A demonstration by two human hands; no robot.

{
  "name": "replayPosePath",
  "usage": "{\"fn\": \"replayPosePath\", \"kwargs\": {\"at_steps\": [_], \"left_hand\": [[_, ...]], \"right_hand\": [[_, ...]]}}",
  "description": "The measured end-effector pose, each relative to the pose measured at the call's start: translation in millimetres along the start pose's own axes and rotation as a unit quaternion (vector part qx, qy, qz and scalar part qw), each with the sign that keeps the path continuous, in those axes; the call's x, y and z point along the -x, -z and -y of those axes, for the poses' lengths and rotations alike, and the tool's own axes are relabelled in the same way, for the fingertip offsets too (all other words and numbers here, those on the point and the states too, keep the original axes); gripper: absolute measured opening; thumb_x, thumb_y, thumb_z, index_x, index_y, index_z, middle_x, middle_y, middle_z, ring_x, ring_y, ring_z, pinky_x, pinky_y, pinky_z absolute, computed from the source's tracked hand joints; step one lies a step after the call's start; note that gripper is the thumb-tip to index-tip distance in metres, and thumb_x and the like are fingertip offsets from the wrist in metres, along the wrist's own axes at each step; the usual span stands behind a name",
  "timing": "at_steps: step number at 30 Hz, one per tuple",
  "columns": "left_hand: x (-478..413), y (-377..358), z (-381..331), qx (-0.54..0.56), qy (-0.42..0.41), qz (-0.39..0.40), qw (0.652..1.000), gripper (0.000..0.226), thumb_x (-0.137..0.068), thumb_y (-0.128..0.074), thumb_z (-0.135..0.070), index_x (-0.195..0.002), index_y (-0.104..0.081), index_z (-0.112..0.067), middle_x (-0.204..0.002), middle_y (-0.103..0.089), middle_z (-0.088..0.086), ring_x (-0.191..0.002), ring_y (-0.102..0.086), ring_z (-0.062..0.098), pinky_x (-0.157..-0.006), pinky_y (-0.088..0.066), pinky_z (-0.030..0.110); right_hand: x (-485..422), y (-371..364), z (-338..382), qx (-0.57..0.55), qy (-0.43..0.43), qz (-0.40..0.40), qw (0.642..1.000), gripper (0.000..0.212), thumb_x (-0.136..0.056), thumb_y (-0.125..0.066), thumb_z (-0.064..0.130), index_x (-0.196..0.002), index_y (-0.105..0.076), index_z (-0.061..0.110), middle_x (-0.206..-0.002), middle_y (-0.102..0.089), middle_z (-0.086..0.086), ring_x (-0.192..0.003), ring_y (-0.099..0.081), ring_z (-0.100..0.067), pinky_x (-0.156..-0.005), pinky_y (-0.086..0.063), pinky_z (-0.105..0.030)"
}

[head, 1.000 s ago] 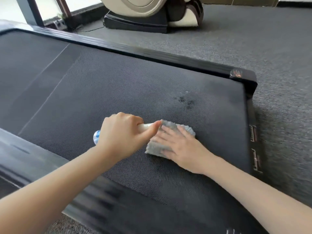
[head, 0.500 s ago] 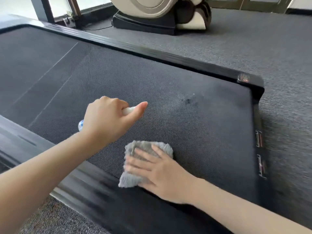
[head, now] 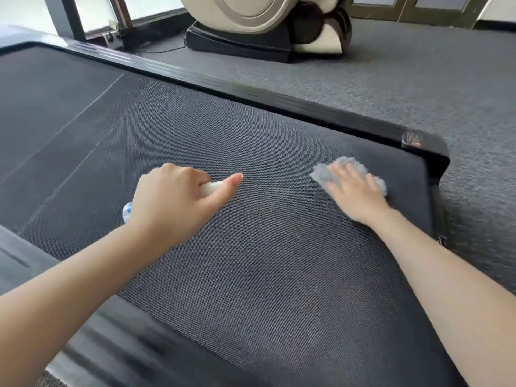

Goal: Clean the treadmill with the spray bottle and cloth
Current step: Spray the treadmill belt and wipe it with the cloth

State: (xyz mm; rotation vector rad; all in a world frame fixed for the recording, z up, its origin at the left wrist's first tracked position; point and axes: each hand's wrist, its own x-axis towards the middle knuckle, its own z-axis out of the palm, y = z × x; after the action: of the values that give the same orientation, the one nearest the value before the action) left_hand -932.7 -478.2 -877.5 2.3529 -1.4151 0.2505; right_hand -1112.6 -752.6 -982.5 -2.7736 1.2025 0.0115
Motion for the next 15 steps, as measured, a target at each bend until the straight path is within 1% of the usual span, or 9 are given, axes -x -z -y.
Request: {"fn": "replayPosePath", "kwargs": {"at_steps": [2,4,6,7,9,11,12,13,15], "left_hand": [[-5.1,-1.7,2.7,-0.003,0.000,-0.001,1.000,0.067,-0.077,-0.021,-0.077,-0.043,-0.020,-0.018,-0.038,-0.024,-0.005,-0.039,-0.029,0.019,-0.048,-0.029,0.029],[-9.8,-2.8,4.1,-0.004,0.002,0.000,1.000,0.068,-0.076,-0.021,-0.077,-0.043,-0.021,-0.017,-0.038,-0.025,-0.004,-0.040,-0.029,0.019,-0.049,-0.028,0.029],[-13.3,-2.6,2.7,-0.002,0.002,-0.001,1.000,0.068,-0.076,-0.021,-0.076,-0.043,-0.021,-0.017,-0.038,-0.025,-0.004,-0.039,-0.029,0.018,-0.048,-0.029,0.029],[-15.0,-2.6,1.0,-0.002,0.000,0.000,1.000,0.068,-0.076,-0.021,-0.076,-0.043,-0.021,-0.016,-0.038,-0.025,-0.004,-0.039,-0.029,0.019,-0.048,-0.031,0.029],[-17.6,-2.5,-2.4,-0.003,-0.004,0.001,1.000,0.069,-0.076,-0.021,-0.076,-0.043,-0.021,-0.016,-0.038,-0.026,-0.002,-0.040,-0.031,0.020,-0.049,-0.034,0.030],[-18.6,-2.2,-5.8,-0.005,-0.002,-0.002,1.000,0.070,-0.075,-0.021,-0.077,-0.042,-0.023,-0.015,-0.038,-0.028,0.000,-0.042,-0.032,0.023,-0.049,-0.033,0.031],[-18.9,-2.1,-6.3,-0.006,0.001,-0.004,1.000,0.071,-0.075,-0.021,-0.077,-0.042,-0.024,-0.014,-0.038,-0.029,0.001,-0.042,-0.033,0.024,-0.049,-0.032,0.032],[-19.3,-1.8,-6.4,-0.008,0.002,-0.004,1.000,0.071,-0.075,-0.021,-0.077,-0.042,-0.025,-0.014,-0.038,-0.029,0.001,-0.042,-0.033,0.025,-0.049,-0.031,0.031],[-18.9,-1.6,-6.2,-0.012,-0.002,-0.004,1.000,0.072,-0.076,-0.020,-0.077,-0.043,-0.026,-0.013,-0.037,-0.029,0.001,-0.040,-0.034,0.022,-0.047,-0.031,0.030]], "right_hand": [[-19.6,-1.6,-15.1,-0.024,-0.082,0.014,0.996,0.054,-0.101,-0.016,0.046,-0.152,-0.010,0.029,-0.160,-0.004,0.010,-0.147,0.002,-0.011,-0.117,-0.002,-0.045],[-33.8,-3.7,-13.7,-0.040,-0.134,0.002,0.990,0.053,-0.101,-0.016,0.045,-0.152,-0.011,0.029,-0.160,-0.003,0.011,-0.147,0.003,-0.012,-0.117,0.001,-0.046],[-39.0,0.5,6.6,-0.040,-0.123,0.000,0.992,0.052,-0.101,-0.017,0.044,-0.151,-0.014,0.028,-0.160,-0.005,0.010,-0.147,0.002,-0.014,-0.116,0.000,-0.048],[-36.8,3.1,23.0,-0.036,-0.083,-0.003,0.996,0.052,-0.101,-0.019,0.044,-0.150,-0.018,0.027,-0.159,-0.009,0.009,-0.147,-0.002,-0.016,-0.116,-0.004,-0.048],[-18.7,1.5,66.3,-0.009,0.078,-0.047,0.996,0.045,-0.100,-0.027,0.046,-0.142,-0.033,0.030,-0.150,-0.029,0.004,-0.142,-0.020,-0.024,-0.111,-0.019,-0.046],[26.3,-3.3,116.7,-0.005,0.278,-0.086,0.957,0.038,-0.098,-0.033,0.049,-0.131,-0.047,0.037,-0.138,-0.044,0.005,-0.134,-0.033,-0.025,-0.106,-0.028,-0.047],[54.8,-10.3,136.9,-0.014,0.368,-0.073,0.927,0.039,-0.098,-0.033,0.048,-0.132,-0.047,0.037,-0.139,-0.045,0.005,-0.135,-0.032,-0.025,-0.109,-0.025,-0.050],[82.8,-16.1,150.1,-0.035,0.424,-0.037,0.904,0.043,-0.098,-0.032,0.046,-0.137,-0.043,0.033,-0.145,-0.042,0.004,-0.140,-0.027,-0.025,-0.114,-0.017,-0.051],[112.0,-22.3,155.2,-0.056,0.455,0.038,0.888,0.053,-0.098,-0.027,0.047,-0.147,-0.028,0.029,-0.156,-0.023,0.009,-0.147,-0.009,-0.015,-0.118,0.001,-0.046]]}}
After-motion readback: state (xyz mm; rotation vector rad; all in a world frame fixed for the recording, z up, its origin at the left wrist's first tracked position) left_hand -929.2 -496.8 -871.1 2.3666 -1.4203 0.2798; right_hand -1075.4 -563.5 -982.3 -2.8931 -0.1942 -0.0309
